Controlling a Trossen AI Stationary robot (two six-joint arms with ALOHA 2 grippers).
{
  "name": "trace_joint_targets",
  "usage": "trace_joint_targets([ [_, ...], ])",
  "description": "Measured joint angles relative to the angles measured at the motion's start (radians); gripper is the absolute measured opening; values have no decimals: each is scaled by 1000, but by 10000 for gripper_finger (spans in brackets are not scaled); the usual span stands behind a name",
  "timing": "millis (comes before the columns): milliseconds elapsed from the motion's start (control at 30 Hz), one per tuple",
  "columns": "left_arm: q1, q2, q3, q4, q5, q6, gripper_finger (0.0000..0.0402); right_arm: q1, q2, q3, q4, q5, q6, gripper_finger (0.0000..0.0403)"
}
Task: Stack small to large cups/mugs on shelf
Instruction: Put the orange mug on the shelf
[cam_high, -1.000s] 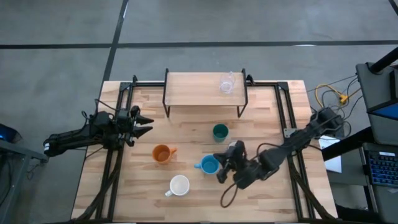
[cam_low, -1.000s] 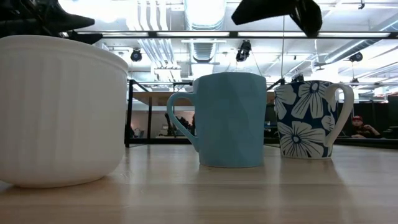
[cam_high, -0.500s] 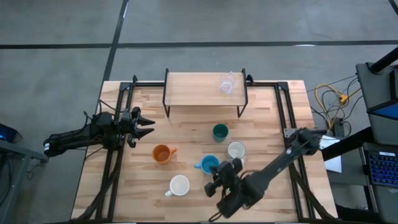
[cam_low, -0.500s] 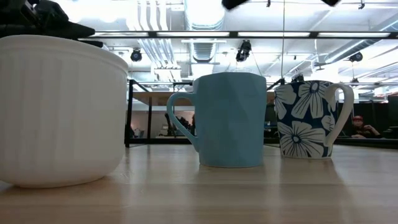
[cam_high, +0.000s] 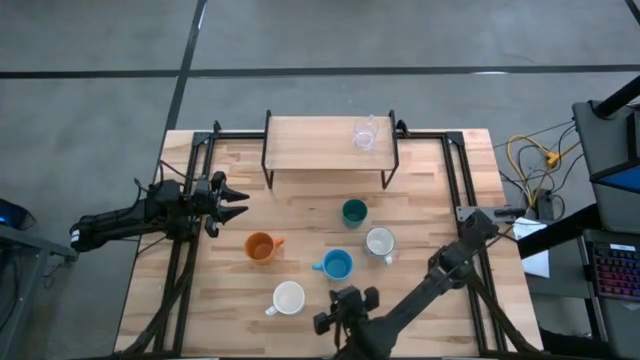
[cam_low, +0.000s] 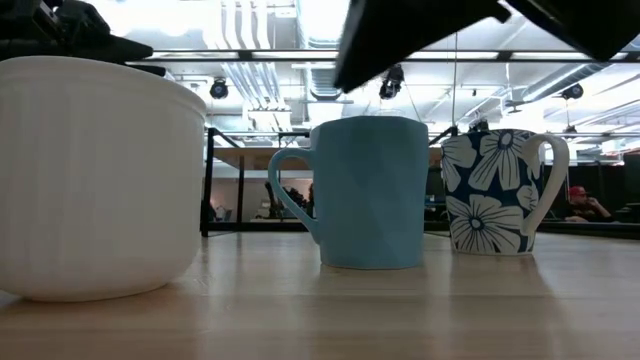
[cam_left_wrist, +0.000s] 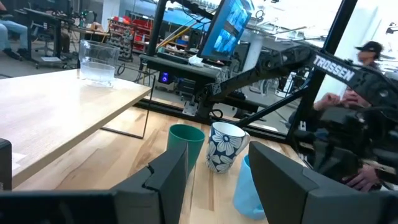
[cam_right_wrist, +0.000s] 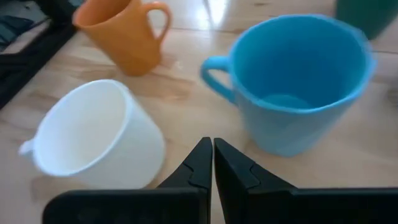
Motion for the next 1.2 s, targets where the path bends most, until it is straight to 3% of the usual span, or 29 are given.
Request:
trace_joint_targets([
  [867, 0, 0, -9, -3, 4, -1, 157, -10, 75, 25, 89, 68, -83, 8],
  [1067, 0, 0, 14, -33, 135, 1, 157, -10, 53, 25, 66, 68, -156, 8],
  [1200, -1, 5, 63, -142, 236, 21, 157, -12, 11, 26, -24, 72, -200, 8],
])
